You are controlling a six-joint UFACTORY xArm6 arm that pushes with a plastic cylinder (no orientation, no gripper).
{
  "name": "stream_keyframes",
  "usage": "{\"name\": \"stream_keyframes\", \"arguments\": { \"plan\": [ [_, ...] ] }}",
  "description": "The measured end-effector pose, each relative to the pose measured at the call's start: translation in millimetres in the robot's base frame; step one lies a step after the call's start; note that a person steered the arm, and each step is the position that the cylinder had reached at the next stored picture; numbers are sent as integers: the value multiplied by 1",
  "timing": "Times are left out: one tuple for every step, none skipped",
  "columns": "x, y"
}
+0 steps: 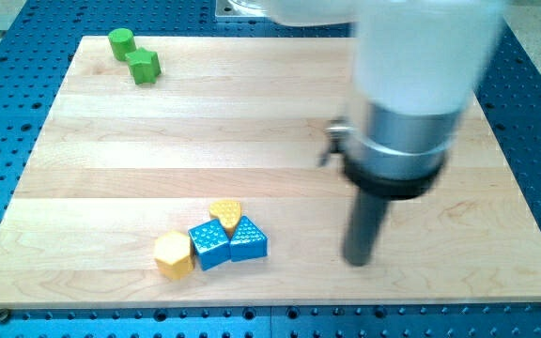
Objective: Push the yellow hexagon to the bottom left of the yellow heart
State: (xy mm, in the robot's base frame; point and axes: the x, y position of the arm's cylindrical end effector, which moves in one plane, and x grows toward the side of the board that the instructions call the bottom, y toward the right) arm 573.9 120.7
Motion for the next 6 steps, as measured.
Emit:
{"name": "stream_keyframes", "arguments": {
  "plan": [
    [-47,58],
    [-53,68],
    [-53,68],
    [-52,70],
    [-102,85],
    [-119,125]
  ]
}}
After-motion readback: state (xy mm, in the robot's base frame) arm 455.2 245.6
